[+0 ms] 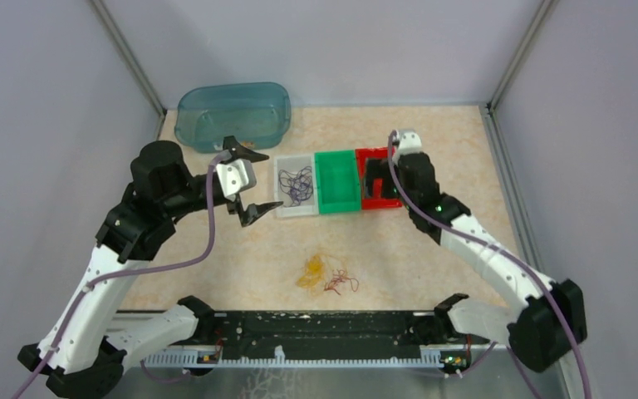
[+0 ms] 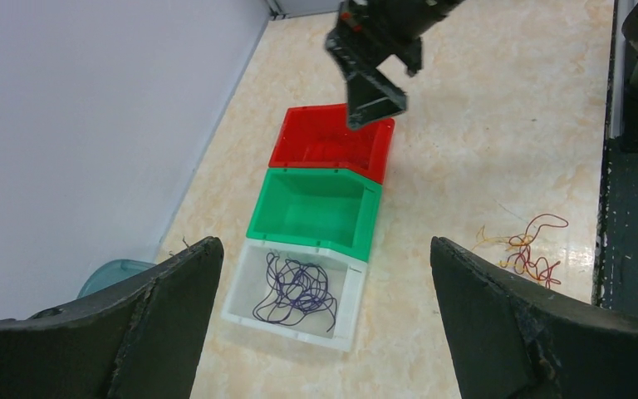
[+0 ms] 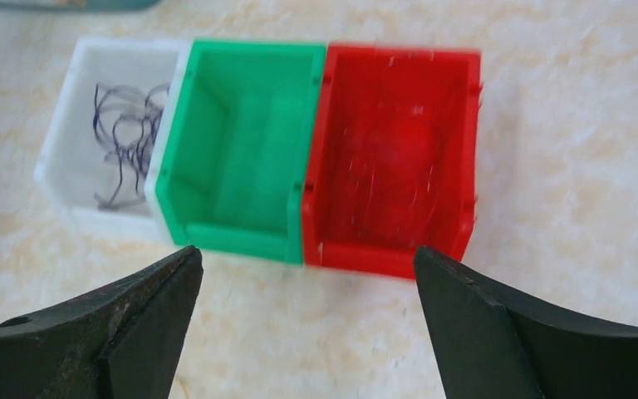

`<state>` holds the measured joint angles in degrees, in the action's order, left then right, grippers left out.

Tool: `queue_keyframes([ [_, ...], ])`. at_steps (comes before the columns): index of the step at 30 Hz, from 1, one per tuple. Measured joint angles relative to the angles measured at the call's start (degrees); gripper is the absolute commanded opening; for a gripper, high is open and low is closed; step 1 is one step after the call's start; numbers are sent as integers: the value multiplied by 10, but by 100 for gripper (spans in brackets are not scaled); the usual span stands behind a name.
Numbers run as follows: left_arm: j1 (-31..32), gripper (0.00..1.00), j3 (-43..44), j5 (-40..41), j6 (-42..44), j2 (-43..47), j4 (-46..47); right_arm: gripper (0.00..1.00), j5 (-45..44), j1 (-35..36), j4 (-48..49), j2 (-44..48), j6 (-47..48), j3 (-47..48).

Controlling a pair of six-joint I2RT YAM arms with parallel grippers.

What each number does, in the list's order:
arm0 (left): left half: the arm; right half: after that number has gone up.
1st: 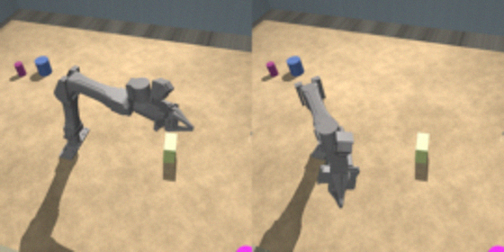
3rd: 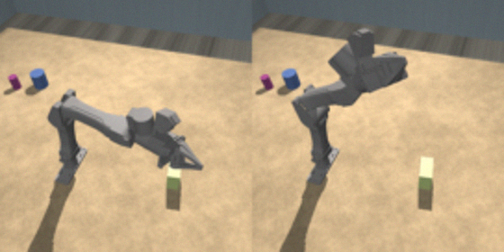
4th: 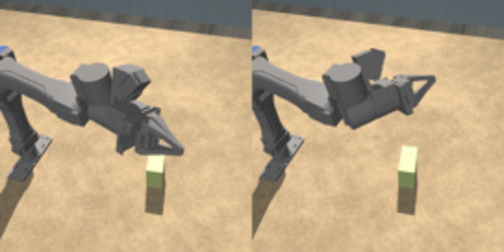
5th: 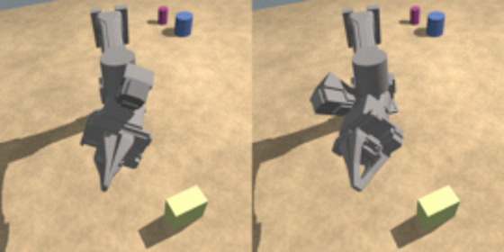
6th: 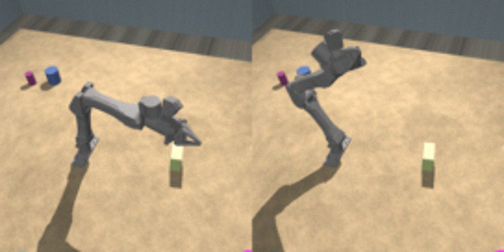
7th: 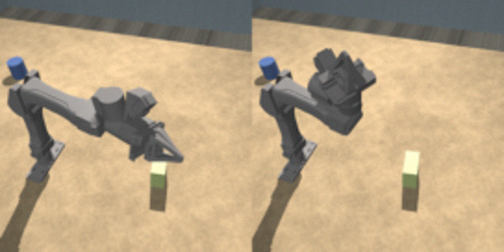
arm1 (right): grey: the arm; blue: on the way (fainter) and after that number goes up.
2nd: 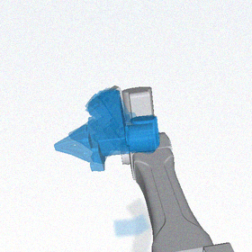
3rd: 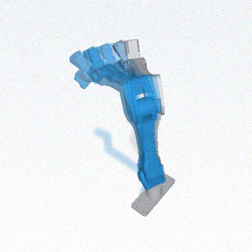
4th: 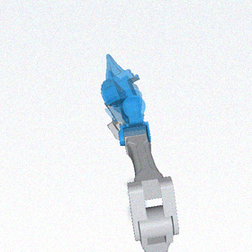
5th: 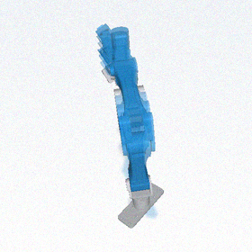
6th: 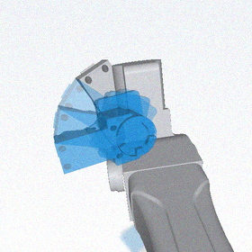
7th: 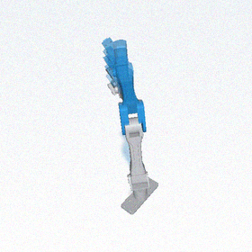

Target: Untangle the cables

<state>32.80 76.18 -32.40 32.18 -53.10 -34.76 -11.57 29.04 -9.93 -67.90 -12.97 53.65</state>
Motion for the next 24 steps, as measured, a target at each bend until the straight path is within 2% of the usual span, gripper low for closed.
queue_keyframes([
  [4,0,100,0,0,0,-14,0,99,16,40,-32,118,-35,-111],
  [6,0,100,0,0,0,-20,0,95,4,100,-54,165,-49,-146],
  [9,0,100,0,-1,0,-26,0,83,-16,212,-85,206,-76,-172],
  [11,0,100,0,-2,0,-31,0,75,-35,276,-106,216,-102,-181],
  [15,0,100,0,-2,1,-36,-3,62,-56,359,-140,217,-143,-193],
  [19,0,100,0,-2,5,-36,-5,59,-62,415,-165,198,-167,-195],
  [24,0,100,0,-7,5,-36,-5,56,-53,430,-163,150,-170,-202],
])
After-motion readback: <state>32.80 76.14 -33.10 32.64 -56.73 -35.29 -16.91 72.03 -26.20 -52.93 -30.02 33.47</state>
